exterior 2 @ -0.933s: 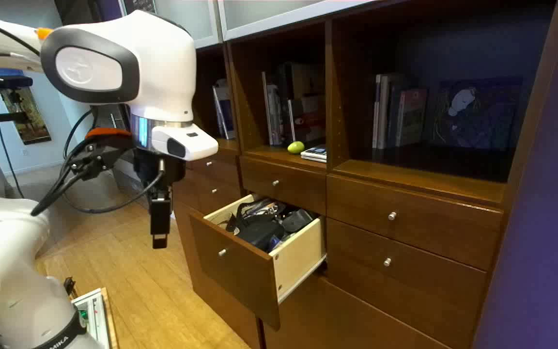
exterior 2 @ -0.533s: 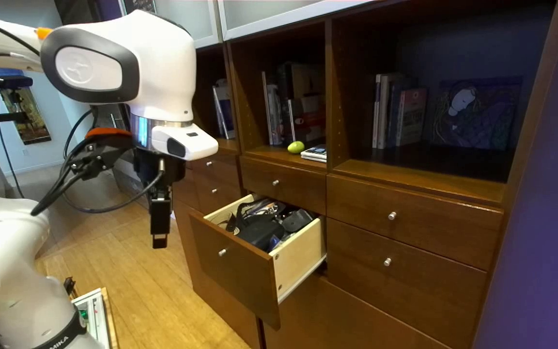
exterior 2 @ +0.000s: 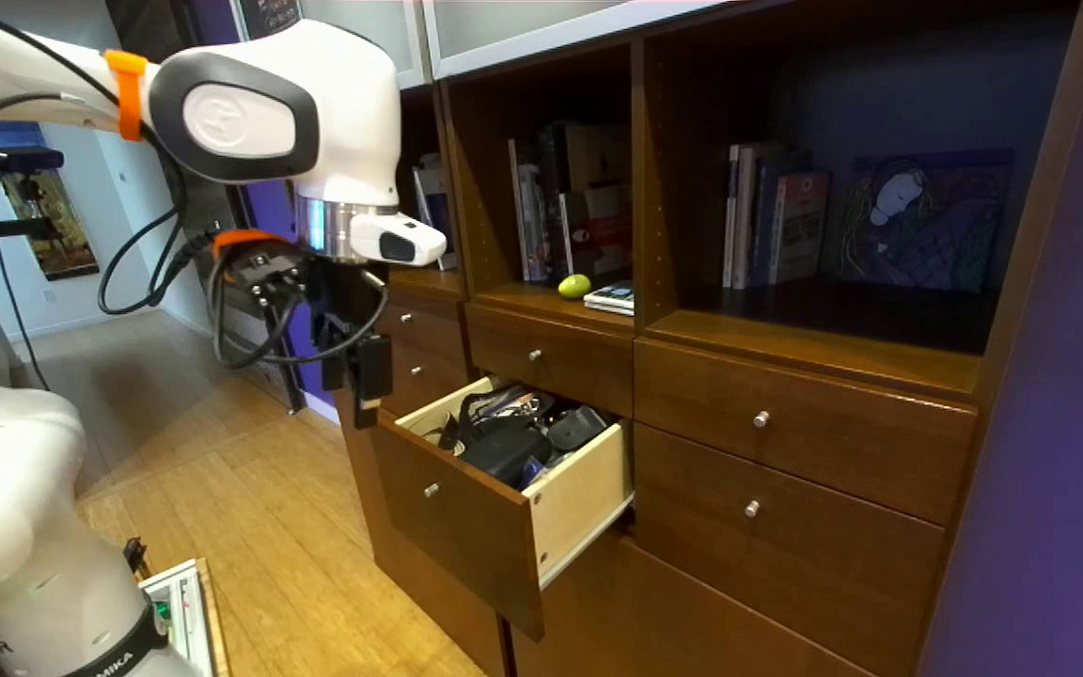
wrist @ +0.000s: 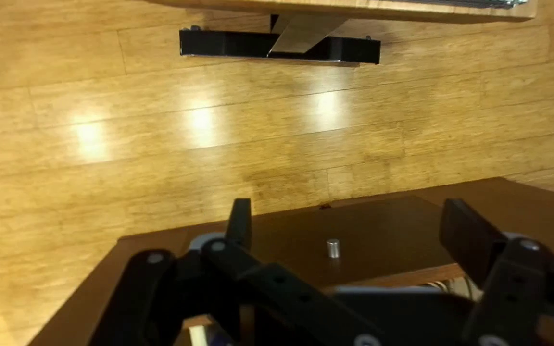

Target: Remove the black pouch from the drawer and put it in the shelf on top of the open drawer

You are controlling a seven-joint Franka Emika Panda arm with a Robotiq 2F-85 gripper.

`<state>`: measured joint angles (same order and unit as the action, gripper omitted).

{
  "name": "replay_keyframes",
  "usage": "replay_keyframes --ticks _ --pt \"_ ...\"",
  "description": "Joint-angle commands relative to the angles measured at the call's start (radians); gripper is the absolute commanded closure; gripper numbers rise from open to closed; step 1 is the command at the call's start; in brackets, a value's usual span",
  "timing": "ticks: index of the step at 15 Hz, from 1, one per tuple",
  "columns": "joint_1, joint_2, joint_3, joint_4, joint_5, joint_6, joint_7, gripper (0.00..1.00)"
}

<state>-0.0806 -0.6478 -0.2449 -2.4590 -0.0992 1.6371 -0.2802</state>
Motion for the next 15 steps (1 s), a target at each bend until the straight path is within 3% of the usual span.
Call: replay_keyframes --ticks 1,7,13,14,15 --pt "0.079 0.115 -0.006 0.098 0.048 0.017 -0.151 0.00" --pt "0.148 0.304 -0.018 0.213 0.105 0.157 -0.428 0.00" --pt "0.093 0.495 -0.039 0.297 0.276 0.194 -0.690 0.00" --pt "0.078 0.432 0.005 0.246 0.222 0.210 -0.619 0.00" --pt "0.066 0.459 0.003 0.258 0.240 0.210 -0.647 0.00"
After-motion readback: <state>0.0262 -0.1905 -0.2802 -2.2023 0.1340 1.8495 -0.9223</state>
